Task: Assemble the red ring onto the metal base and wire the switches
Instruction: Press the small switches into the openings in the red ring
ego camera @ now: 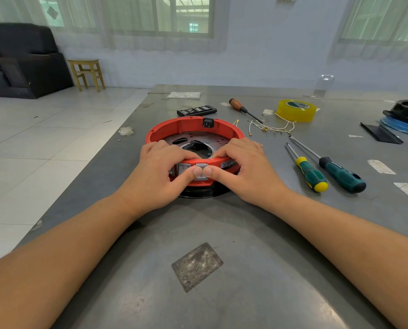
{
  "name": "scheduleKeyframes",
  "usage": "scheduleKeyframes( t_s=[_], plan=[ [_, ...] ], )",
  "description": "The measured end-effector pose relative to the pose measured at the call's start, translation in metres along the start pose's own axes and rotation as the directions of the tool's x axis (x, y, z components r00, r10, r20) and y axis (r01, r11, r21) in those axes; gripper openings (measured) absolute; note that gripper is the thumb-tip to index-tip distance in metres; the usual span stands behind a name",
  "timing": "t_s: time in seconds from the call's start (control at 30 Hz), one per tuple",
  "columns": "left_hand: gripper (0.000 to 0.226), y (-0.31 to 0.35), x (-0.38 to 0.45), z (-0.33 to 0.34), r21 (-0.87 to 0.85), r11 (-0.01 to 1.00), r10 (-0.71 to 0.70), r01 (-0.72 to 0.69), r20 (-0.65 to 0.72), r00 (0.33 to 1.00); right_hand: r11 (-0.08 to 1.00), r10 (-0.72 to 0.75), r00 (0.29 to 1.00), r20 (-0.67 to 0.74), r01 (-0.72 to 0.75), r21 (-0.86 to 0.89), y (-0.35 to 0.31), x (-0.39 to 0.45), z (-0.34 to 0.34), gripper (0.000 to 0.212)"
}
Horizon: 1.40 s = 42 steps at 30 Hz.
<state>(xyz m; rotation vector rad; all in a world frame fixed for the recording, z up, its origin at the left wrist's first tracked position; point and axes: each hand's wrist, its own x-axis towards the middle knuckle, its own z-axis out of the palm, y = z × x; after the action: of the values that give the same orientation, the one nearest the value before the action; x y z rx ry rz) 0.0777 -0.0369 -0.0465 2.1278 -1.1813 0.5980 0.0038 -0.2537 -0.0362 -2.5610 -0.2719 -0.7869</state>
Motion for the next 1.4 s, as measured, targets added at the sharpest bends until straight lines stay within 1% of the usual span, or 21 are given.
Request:
scheduleKeyframes(
  t_s=[0.13,0.23,0.33,0.47,0.57,0.67,0.73,0.8,1.07,1.17,1.23,1.33,1.4],
  plan=[
    [0.04,0.002,0.0,0.0,0.005,1.0,-0.009,0.009,0.005,1.0,1.0,-0.005,1.0,-0.005,0.005,-0.002,0.0,0.0,0.001,0.037],
    [0.037,0.003,0.0,0.001,0.013,1.0,-0.014,0.014,-0.005,1.0,1.0,-0.001,1.0,-0.017,0.001,-0.016,0.0,0.0,0.002,0.04],
    [0.041,0.003,0.0,0.001,0.012,1.0,-0.022,0.022,0.0,1.0,1.0,0.002,1.0,-0.016,-0.003,-0.015,0.0,0.0,0.003,0.041],
    [0.033,0.003,0.0,-0.001,0.035,0.999,-0.016,0.015,0.005,1.0,0.999,-0.015,1.0,-0.009,0.014,-0.034,0.003,-0.002,0.002,0.044],
    [0.042,-0.001,-0.001,-0.006,0.001,1.0,-0.007,0.007,0.056,0.998,0.999,-0.017,1.0,0.011,0.018,-0.031,0.003,-0.002,0.0,0.05],
    [0.049,-0.01,-0.002,-0.014,0.002,1.0,0.003,-0.004,0.116,0.993,1.0,0.013,1.0,0.011,-0.012,-0.027,0.002,0.0,0.0,0.044],
    [0.049,-0.015,-0.001,-0.017,0.018,1.0,-0.027,0.025,0.12,0.992,0.999,0.026,0.999,0.025,-0.025,-0.024,0.002,0.001,0.001,0.036],
    [0.05,-0.017,0.0,-0.018,0.033,0.998,-0.052,0.049,0.12,0.991,0.999,0.03,0.999,0.031,-0.029,-0.036,0.002,0.002,0.001,0.032],
    [0.048,-0.009,0.002,-0.009,0.047,0.998,-0.038,0.035,0.066,0.997,0.999,0.037,0.996,0.077,-0.034,-0.03,0.011,0.004,-0.005,0.047],
    [0.047,-0.003,0.003,-0.004,0.068,0.997,-0.028,0.024,0.049,0.998,0.999,0.033,0.997,0.066,-0.033,0.002,0.012,0.005,-0.007,0.046],
    [0.046,-0.003,0.004,-0.006,0.076,0.997,-0.017,0.012,0.06,0.998,1.0,0.023,0.996,0.083,-0.024,0.013,0.015,0.006,-0.006,0.047],
    [0.045,-0.013,0.004,-0.014,0.056,0.997,0.04,-0.047,0.112,0.993,1.0,-0.009,0.992,0.127,0.009,0.004,0.021,0.007,-0.007,0.048],
    [0.05,-0.023,0.002,-0.022,0.038,0.999,0.019,-0.024,0.109,0.994,1.0,-0.023,0.988,0.153,0.022,0.013,0.024,0.008,-0.01,0.045]
  ],
)
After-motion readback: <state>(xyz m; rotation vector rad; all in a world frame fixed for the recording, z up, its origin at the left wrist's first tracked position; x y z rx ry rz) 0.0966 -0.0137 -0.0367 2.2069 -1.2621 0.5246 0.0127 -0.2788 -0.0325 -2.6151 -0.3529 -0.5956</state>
